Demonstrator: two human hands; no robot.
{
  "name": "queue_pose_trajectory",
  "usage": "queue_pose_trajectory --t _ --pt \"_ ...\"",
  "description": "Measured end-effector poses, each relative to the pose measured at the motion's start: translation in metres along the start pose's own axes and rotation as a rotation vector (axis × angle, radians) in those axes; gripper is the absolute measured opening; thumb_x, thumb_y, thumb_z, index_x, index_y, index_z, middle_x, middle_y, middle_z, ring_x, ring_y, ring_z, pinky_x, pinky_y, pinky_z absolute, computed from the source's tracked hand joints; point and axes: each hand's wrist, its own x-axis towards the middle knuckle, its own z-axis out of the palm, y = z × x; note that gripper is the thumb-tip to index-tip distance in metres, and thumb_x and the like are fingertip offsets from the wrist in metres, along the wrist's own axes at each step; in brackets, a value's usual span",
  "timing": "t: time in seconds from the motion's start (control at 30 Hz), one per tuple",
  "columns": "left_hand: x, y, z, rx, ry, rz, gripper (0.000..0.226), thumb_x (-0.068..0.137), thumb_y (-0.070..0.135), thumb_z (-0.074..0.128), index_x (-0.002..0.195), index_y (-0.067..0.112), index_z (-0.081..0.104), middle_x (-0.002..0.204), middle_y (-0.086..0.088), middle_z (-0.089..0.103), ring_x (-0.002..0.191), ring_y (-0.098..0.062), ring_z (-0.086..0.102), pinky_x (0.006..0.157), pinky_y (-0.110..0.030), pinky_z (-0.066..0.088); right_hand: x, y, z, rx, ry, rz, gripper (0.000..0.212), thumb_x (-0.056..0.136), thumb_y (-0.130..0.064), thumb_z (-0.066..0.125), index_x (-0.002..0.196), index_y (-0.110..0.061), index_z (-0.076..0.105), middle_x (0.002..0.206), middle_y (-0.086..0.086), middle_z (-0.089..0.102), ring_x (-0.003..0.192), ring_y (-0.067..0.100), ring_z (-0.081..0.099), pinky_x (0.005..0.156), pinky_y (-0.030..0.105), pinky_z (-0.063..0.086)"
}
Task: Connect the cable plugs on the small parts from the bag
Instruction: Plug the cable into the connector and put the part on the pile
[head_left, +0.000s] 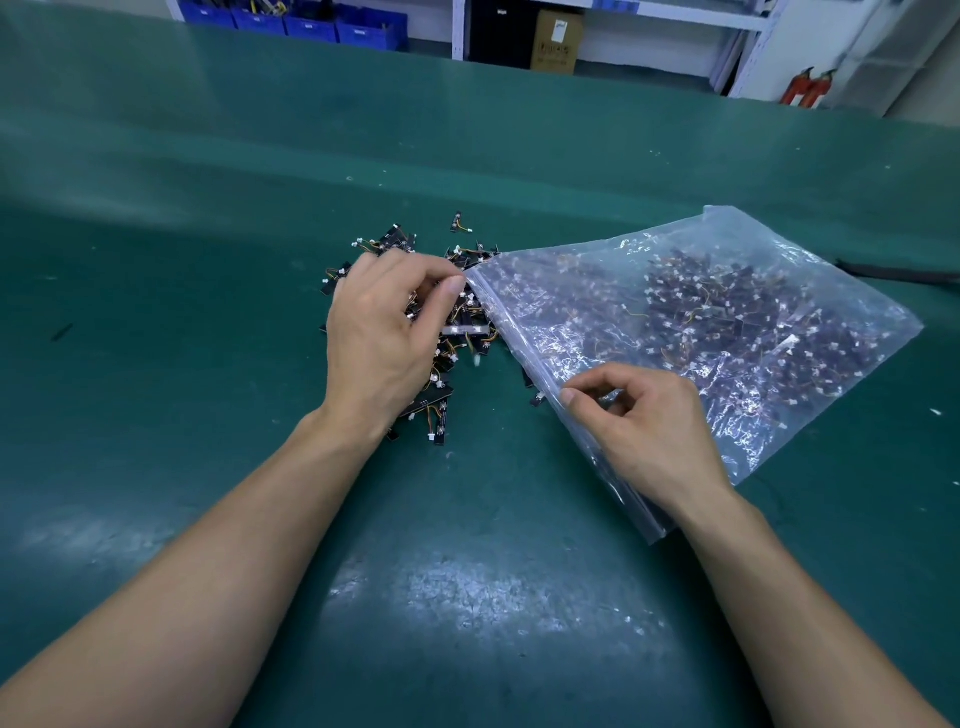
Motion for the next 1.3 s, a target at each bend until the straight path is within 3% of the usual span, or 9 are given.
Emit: queue_pose_trajectory --t 0.13,0.37,0.43,0.53,0.63,0.73,1.0,1.1,1.3 --pt "-0.004 0.002 0.000 -0.126 -0.036 -0.091 0.010 0.096 0.023 0.066 0.092 0.020 0.074 0.079 0.019 0.068 0.073 -0.005 0.053 0.072 -0.027 0.043 -0.001 -0.002 -0.001 0.017 0.002 0.007 0.013 0.086 -0.028 0.078 0.077 -0.036 0.075 0.061 -0.029 0.063 0.052 -0.005 0.055 0.053 0.006 0.039" --pt "-0.018 0.019 0.005 -0.347 -0.309 -0.044 0.008 0.085 0.014 0.069 0.083 0.021 0.073 0.077 0.011 0.068 0.068 -0.016 0.053 0.065 -0.029 0.045 -0.001 -0.006 0.000 0.175 0.026 0.027 0.005 0.087 -0.026 0.077 0.086 -0.030 0.077 0.066 -0.023 0.067 0.049 0.002 0.046 0.050 0.010 0.037" --pt "-0.021 0.024 0.007 -0.364 -0.352 -0.031 0.015 0.081 0.011 0.071 0.084 0.025 0.073 0.076 0.018 0.066 0.065 -0.009 0.048 0.065 -0.022 0.040 0.000 -0.008 0.000 0.253 0.023 0.051 0.004 0.088 -0.027 0.077 0.091 -0.028 0.078 0.074 -0.020 0.071 0.052 0.007 0.048 0.052 0.015 0.041" --pt "-0.022 0.027 0.007 -0.370 -0.397 -0.016 0.025 0.079 0.009 0.071 0.087 0.033 0.072 0.076 0.029 0.063 0.066 -0.009 0.048 0.066 -0.017 0.039 0.001 -0.009 -0.001 0.367 -0.018 0.043 0.008 0.090 -0.020 0.075 0.088 -0.027 0.077 0.067 -0.019 0.069 0.049 0.004 0.047 0.049 0.014 0.037" --pt "-0.022 0.028 0.007 -0.370 -0.410 -0.006 0.027 0.079 0.009 0.071 0.087 0.034 0.072 0.078 0.026 0.066 0.070 -0.019 0.053 0.066 -0.021 0.041 0.002 -0.011 -0.002 0.430 -0.034 0.045 0.019 0.091 -0.014 0.074 0.077 -0.027 0.076 0.065 -0.008 0.069 0.049 0.001 0.047 0.051 0.013 0.036" --pt "-0.023 0.027 0.008 -0.379 -0.418 -0.019 0.024 0.080 0.010 0.070 0.090 0.032 0.072 0.081 0.016 0.068 0.069 -0.017 0.052 0.067 -0.020 0.040 0.002 -0.012 0.000 0.407 -0.030 0.046 0.022 0.090 -0.013 0.075 0.072 -0.026 0.075 0.073 0.007 0.071 0.059 0.012 0.054 0.056 0.024 0.042" --pt "-0.027 0.025 0.015 -0.422 -0.498 -0.090 0.020 0.084 0.024 0.070 0.102 0.035 0.070 0.080 0.017 0.070 0.074 -0.025 0.057 0.069 -0.030 0.044 0.002 -0.008 0.002 0.368 -0.062 0.044 0.020 0.090 -0.011 0.074 0.073 -0.020 0.073 0.073 0.014 0.068 0.062 0.018 0.054 0.060 0.030 0.042" --pt "-0.027 0.024 0.016 -0.426 -0.507 -0.109 0.015 0.085 0.025 0.070 0.092 0.038 0.071 0.081 0.017 0.070 0.077 -0.020 0.060 0.070 -0.031 0.047 0.002 -0.007 0.002 0.347 -0.060 0.026 0.019 0.090 -0.014 0.074 0.076 -0.027 0.073 0.070 0.009 0.068 0.059 0.014 0.053 0.057 0.028 0.041" --pt "-0.024 0.025 0.013 -0.400 -0.483 -0.083 0.017 0.089 0.022 0.067 0.091 0.038 0.070 0.084 0.030 0.066 0.077 -0.003 0.055 0.071 -0.012 0.038 0.000 -0.005 0.001 0.348 -0.115 0.007 0.013 0.088 -0.022 0.075 0.076 -0.025 0.074 0.062 -0.005 0.063 0.056 0.008 0.048 0.056 0.025 0.041"
